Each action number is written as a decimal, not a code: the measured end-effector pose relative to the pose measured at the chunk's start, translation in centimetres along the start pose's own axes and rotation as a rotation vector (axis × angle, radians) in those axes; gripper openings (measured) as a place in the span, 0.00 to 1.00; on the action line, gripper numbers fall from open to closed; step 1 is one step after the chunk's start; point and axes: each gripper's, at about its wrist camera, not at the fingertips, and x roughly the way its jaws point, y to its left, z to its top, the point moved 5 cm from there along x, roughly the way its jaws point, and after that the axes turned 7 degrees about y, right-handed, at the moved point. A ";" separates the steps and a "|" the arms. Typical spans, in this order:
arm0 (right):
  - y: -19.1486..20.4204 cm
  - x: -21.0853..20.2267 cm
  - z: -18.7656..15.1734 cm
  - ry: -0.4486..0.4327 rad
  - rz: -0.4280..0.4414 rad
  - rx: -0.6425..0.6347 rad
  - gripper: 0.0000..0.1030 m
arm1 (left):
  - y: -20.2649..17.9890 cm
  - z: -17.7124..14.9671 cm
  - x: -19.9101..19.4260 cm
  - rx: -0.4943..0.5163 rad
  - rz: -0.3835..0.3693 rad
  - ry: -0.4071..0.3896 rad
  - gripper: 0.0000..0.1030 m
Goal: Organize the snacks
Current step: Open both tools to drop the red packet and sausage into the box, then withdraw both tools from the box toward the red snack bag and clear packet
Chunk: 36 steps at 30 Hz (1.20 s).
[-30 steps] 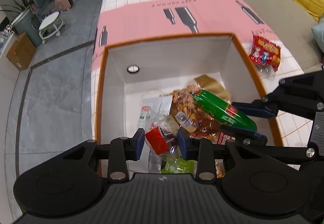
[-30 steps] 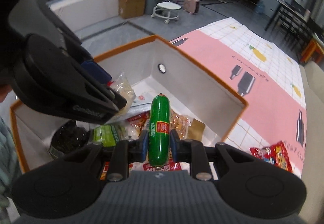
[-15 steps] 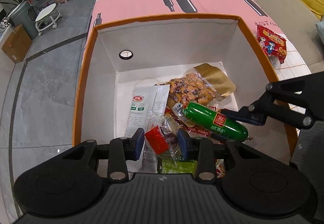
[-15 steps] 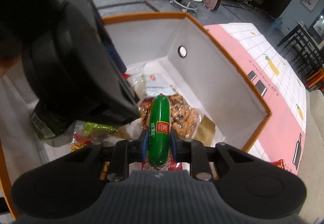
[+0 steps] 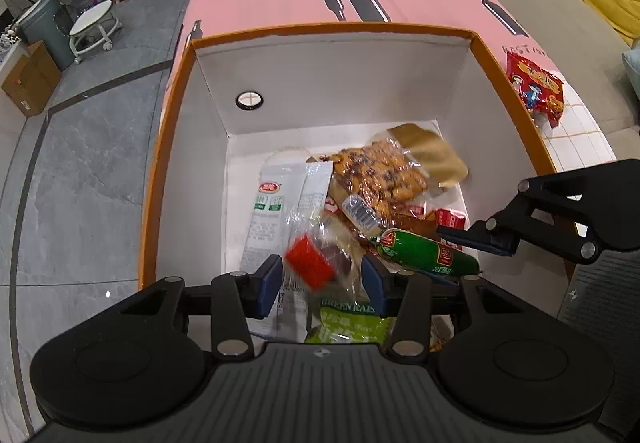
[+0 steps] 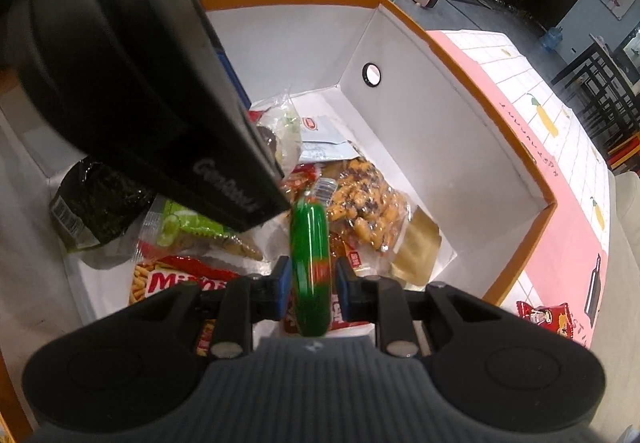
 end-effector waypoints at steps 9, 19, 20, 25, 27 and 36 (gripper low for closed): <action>0.2 -1.5 0.1 -0.037 0.000 0.019 0.54 | -0.2 -0.3 -1.5 -0.004 0.025 -0.025 0.65; -0.9 -5.3 -0.7 -0.123 0.020 0.091 0.77 | 0.2 -0.8 -3.9 -0.084 0.007 -0.053 0.68; -1.1 -5.8 -0.8 -0.133 0.016 0.099 0.80 | 0.1 -0.9 -4.2 -0.091 0.005 -0.057 0.68; -2.4 -8.1 -1.8 -0.197 0.008 0.165 0.86 | -0.6 -1.1 -5.7 -0.091 0.033 -0.098 0.68; -3.0 -9.0 -2.3 -0.225 0.010 0.199 0.89 | -1.2 -1.1 -6.5 -0.078 0.042 -0.128 0.68; -5.7 -12.0 -7.4 -0.314 -0.016 0.353 0.93 | -5.4 -0.6 -9.9 0.012 0.014 -0.247 0.75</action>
